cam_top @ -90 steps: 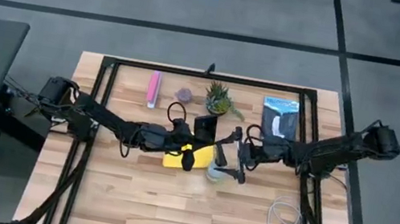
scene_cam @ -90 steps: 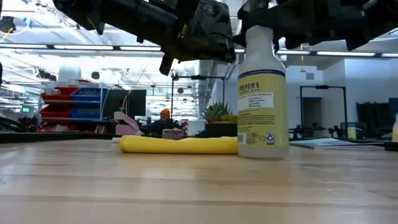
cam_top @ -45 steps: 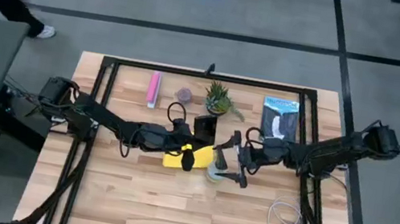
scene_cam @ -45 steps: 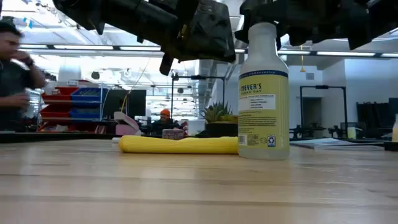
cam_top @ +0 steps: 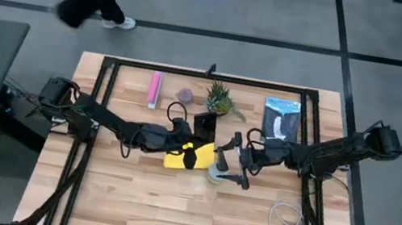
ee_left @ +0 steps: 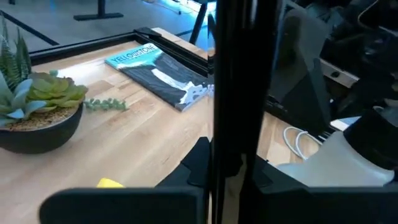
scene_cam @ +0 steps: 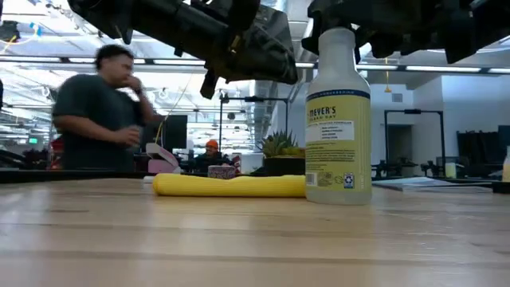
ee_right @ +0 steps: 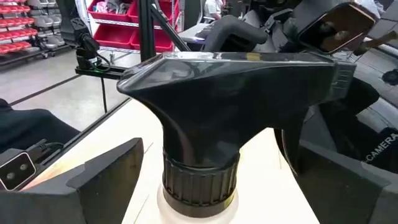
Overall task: Apply microfiber cloth
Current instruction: Spray the back of the cellphone with the spray bottle
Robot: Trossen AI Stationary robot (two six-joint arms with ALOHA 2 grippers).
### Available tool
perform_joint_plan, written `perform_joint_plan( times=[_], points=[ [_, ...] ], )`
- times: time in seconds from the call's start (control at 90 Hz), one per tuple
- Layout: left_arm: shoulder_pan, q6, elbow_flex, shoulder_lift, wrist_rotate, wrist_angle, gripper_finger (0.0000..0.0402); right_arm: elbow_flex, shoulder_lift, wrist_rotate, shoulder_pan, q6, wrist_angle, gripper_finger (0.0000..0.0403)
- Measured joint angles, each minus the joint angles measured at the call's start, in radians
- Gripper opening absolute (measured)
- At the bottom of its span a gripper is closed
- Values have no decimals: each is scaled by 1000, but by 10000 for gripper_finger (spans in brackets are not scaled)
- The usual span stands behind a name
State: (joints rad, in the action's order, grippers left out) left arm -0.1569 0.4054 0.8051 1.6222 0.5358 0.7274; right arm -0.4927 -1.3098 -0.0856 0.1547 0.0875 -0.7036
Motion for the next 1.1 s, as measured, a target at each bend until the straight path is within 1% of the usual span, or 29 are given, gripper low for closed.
perform_joint_plan(
  times=[0.2,0.456,0.622,1.1],
  points=[
    [4,3,0,0,0,0,11,0,0,-48,0,-1,0,379],
    [5,3,0,0,0,1,11,0,0,-50,0,-8,4,379],
    [5,3,0,0,0,1,11,0,0,-50,0,-9,49,379],
    [5,-17,0,0,-1,0,11,0,-3,-46,-8,15,22,379]
  ],
)
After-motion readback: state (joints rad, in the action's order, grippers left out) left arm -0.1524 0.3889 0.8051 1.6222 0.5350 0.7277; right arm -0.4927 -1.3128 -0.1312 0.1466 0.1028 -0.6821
